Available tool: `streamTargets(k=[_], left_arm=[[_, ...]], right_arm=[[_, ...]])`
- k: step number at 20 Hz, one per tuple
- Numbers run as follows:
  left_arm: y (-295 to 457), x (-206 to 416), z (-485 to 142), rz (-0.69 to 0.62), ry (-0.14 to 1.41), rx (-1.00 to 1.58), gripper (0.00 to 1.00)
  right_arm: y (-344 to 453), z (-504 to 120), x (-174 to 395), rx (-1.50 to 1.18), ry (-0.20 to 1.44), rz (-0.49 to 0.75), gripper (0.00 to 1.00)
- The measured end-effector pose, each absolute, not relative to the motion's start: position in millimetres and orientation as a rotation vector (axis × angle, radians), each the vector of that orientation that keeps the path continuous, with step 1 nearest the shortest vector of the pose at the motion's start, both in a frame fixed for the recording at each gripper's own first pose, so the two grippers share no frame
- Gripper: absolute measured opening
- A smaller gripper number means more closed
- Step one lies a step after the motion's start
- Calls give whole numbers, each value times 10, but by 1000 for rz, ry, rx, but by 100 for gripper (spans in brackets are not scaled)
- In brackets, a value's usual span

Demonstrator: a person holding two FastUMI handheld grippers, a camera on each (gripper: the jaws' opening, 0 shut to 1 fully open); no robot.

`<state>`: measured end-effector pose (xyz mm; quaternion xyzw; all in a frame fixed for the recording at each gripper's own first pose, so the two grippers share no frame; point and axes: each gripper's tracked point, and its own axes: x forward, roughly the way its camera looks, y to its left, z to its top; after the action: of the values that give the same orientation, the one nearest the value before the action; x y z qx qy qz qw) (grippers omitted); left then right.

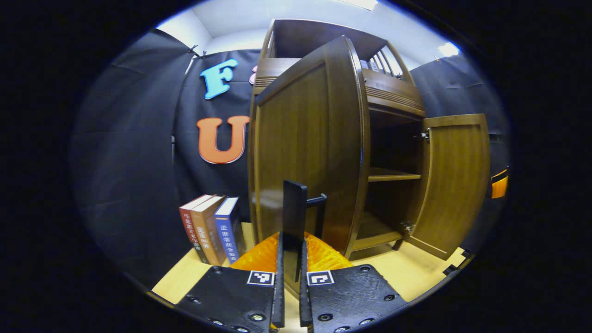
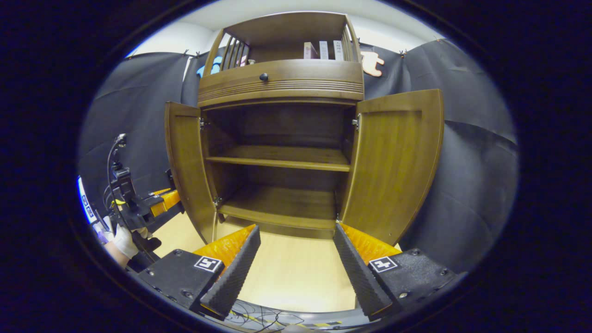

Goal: Open the right door of the double-door shoe cabinet with the right hand, and open the left door with the left hand.

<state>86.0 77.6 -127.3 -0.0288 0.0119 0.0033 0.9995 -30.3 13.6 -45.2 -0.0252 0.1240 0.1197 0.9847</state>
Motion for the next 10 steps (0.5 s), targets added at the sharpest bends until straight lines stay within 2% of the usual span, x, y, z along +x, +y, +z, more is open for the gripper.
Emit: streamTargets(k=[1,5,6,7,9,10], left_arm=[[814,836,-1283,19,24,-39,11],[924,840,-1301,55,38,-41,11],[965,769,-1285,62,32,-33,3],[996,783,-1302,65,34,-26,3],[1048,786,-1306,67,46,-49,3],[1085,759,-1321,63,41,-62,8]], right_arm=[[151,-458,-297,-51,249,247,100],[199,-472,-300,-57,253,265,100],[200,-467,-286,-56,253,266,100],[194,-478,-283,-56,253,266,100],[195,-490,-272,-56,256,267,100],[193,-497,-266,-56,258,266,100]])
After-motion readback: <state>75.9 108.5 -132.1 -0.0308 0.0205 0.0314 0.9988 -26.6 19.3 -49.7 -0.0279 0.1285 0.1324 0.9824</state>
